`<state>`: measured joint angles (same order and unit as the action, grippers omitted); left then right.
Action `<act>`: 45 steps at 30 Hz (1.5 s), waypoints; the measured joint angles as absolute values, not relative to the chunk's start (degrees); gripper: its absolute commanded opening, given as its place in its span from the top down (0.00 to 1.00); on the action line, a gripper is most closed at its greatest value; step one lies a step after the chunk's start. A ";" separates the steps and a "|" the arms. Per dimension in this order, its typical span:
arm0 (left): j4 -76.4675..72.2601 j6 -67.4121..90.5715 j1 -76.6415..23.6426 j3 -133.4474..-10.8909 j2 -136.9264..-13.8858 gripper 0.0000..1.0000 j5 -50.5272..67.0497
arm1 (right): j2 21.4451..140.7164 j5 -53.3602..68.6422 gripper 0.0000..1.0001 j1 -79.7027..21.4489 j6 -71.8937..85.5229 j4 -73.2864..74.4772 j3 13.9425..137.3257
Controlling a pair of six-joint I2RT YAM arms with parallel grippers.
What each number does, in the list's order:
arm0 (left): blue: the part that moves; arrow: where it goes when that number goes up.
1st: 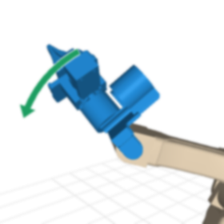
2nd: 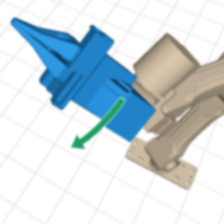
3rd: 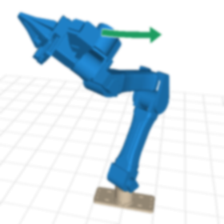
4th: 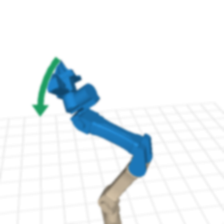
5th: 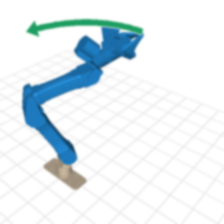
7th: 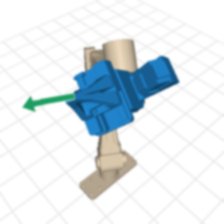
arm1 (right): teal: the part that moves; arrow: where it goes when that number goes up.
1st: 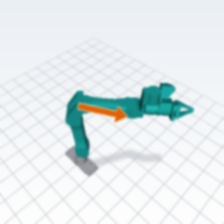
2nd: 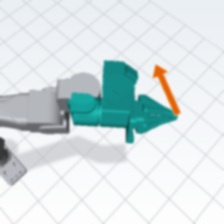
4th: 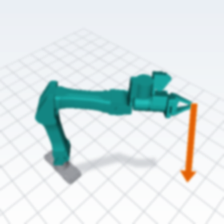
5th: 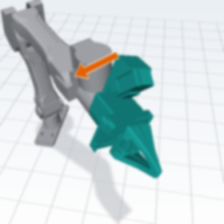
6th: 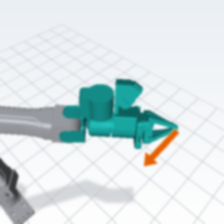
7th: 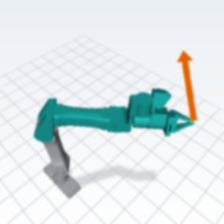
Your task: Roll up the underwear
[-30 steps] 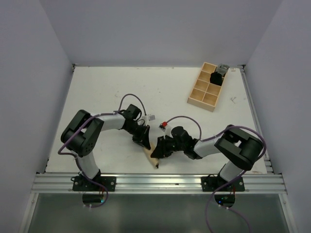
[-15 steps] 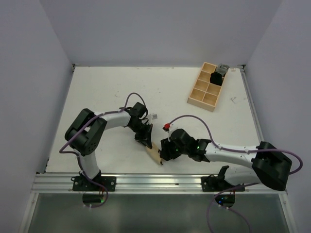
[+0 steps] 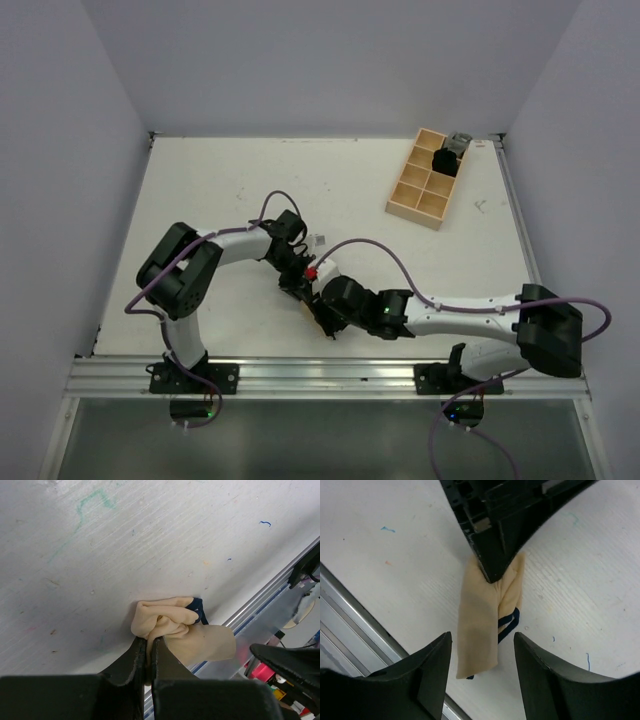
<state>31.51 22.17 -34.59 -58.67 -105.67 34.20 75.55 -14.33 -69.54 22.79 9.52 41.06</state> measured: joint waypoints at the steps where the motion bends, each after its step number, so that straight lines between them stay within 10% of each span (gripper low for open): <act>1: 31.53 22.17 -34.59 -58.70 -105.67 1.00 34.20 | 76.90 -14.94 0.43 -70.19 21.80 9.76 42.13; 15: 32.58 23.22 -34.63 -59.64 -106.41 1.00 34.04 | 93.41 -24.49 0.46 -77.19 14.63 14.39 50.85; 23: 32.69 23.51 -34.63 -59.70 -106.50 0.99 34.02 | 97.23 -27.79 0.69 -77.36 14.52 16.08 52.75; 33: 32.97 26.52 -31.57 -59.75 -106.08 0.58 33.34 | 96.14 -27.00 0.78 -76.86 20.43 13.23 50.50; 45: 33.89 25.78 -16.56 -56.66 -97.12 0.51 23.05 | 92.84 -13.65 0.80 -69.01 26.76 0.73 44.45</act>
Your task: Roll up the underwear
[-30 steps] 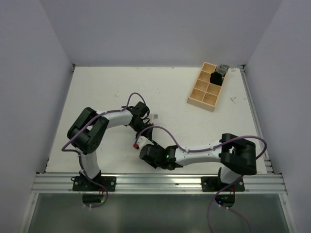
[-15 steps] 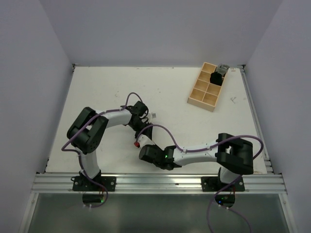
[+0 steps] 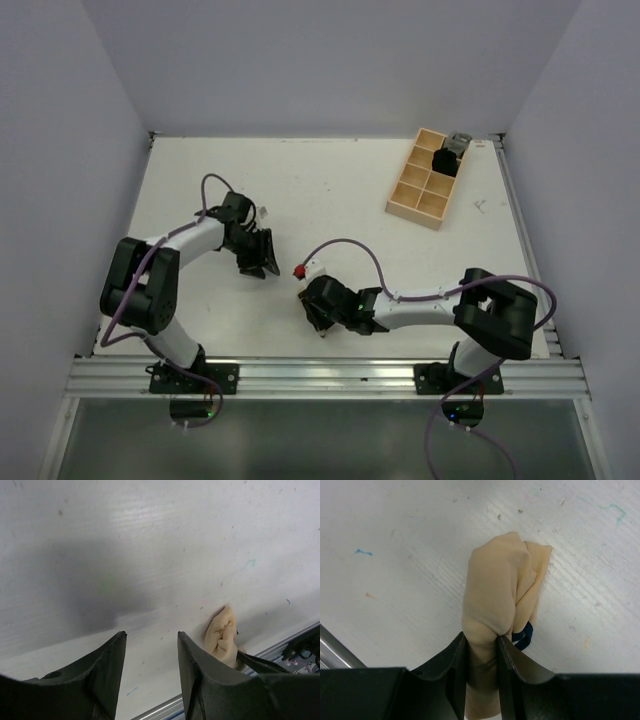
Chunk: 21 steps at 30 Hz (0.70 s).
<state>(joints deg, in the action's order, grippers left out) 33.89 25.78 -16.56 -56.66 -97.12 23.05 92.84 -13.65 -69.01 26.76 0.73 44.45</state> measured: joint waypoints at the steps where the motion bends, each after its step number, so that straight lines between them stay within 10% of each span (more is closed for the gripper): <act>1: 33.52 25.80 -16.25 -54.94 -95.35 0.50 22.87 | 92.82 -12.32 0.80 -68.40 27.40 -0.62 43.97; 21: 7.57 42.02 -19.70 -29.95 -78.52 0.34 33.89 | 95.07 -2.44 0.78 -65.01 35.81 -15.90 39.55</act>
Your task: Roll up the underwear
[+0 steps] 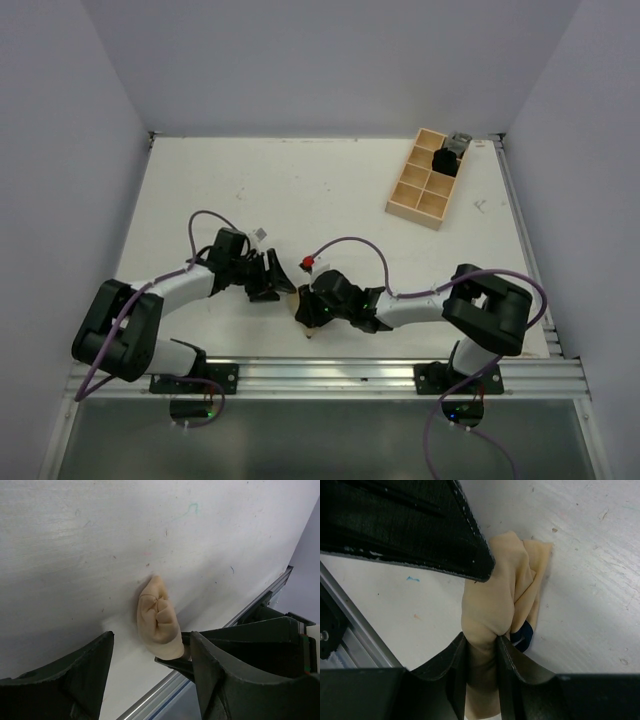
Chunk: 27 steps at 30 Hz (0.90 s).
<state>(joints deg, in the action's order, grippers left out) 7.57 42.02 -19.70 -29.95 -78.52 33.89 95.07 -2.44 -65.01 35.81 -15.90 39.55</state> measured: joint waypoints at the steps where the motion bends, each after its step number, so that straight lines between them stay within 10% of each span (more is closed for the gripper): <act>1: 7.09 42.44 -20.01 -29.76 -78.87 0.34 33.89 | 95.07 -1.93 0.77 -64.73 36.14 -16.58 39.18; 27: 7.07 47.44 -27.44 -33.69 -84.99 0.44 29.61 | 96.03 2.70 0.61 -62.50 41.01 -21.69 37.30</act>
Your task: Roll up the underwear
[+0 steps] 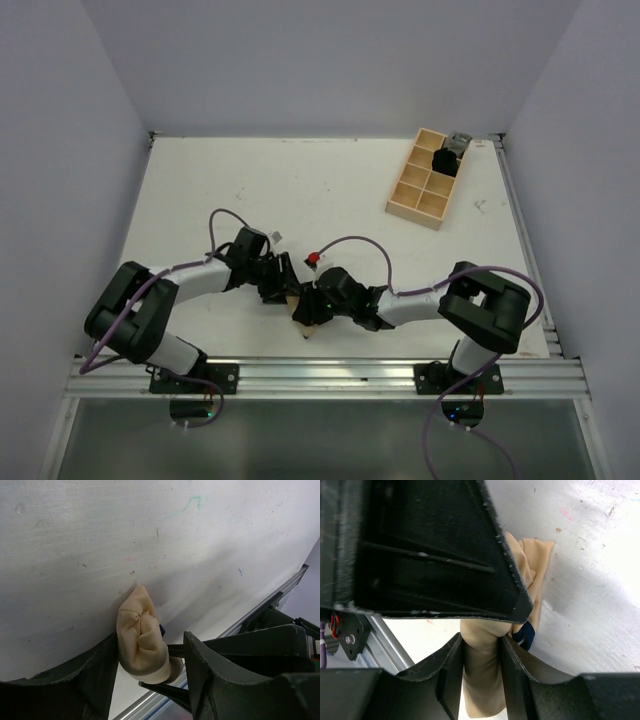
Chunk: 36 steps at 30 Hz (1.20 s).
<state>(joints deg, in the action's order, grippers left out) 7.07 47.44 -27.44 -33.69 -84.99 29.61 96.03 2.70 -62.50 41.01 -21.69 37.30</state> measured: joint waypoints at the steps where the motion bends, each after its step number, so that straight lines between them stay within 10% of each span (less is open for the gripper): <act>1: 7.77 47.44 -27.57 -34.35 -85.58 0.46 29.39 | 96.03 2.68 0.60 -62.50 41.04 -21.63 37.36; 21: 15.70 47.42 -29.85 -42.33 -91.88 0.53 26.04 | 94.83 -2.00 0.51 -63.05 42.68 -12.73 40.93; 28: 17.17 47.16 -30.46 -43.38 -91.92 0.47 24.64 | 94.11 -4.08 0.78 -62.87 42.06 -10.17 40.91; 36: 22.85 41.01 -26.06 -46.00 -89.91 0.43 20.27 | 93.67 -3.31 0.83 -62.52 42.22 -14.33 38.33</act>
<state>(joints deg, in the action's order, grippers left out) 22.85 41.01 -26.06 -46.00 -89.91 20.27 93.67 -3.31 -62.52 42.22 -14.33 38.33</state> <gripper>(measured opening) 0.569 0.262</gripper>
